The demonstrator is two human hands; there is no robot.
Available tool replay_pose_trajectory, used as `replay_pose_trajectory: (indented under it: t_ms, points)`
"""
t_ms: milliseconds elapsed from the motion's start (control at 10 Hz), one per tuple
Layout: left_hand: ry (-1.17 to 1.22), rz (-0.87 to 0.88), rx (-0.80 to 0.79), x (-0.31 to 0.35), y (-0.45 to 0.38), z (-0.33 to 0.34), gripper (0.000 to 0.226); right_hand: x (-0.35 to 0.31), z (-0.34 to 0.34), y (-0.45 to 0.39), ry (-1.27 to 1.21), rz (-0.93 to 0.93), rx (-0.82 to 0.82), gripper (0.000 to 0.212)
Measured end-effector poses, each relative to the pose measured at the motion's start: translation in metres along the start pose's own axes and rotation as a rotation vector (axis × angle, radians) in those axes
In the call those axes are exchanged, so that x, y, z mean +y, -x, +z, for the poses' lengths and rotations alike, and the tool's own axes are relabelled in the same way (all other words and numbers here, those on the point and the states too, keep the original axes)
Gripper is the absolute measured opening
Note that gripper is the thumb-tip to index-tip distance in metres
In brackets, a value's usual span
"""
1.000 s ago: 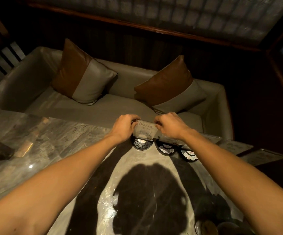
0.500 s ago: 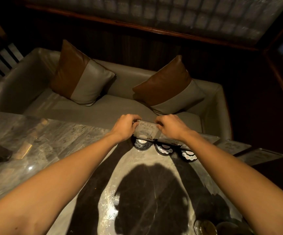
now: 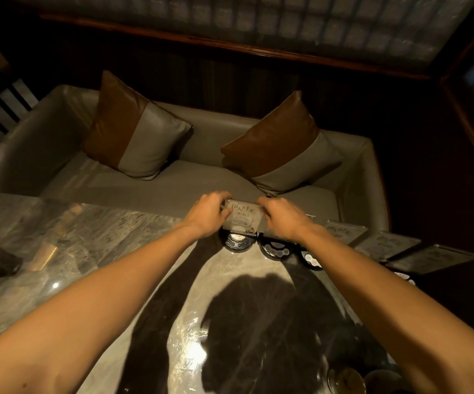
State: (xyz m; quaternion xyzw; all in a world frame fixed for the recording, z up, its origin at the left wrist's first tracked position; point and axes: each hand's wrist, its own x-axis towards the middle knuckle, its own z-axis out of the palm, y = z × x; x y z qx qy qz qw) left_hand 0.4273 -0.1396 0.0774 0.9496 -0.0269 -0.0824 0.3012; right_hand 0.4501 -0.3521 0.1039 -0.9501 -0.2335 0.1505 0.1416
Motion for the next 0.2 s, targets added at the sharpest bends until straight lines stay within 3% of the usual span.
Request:
replay_pose_trajectory:
  t_ms: [200]
  points:
    - [-0.065, 0.0, -0.092, 0.0145, 0.0097, -0.0059, 0.066, 0.0001, 0.0024, 0.0073, 0.088, 0.004, 0.044, 0.036]
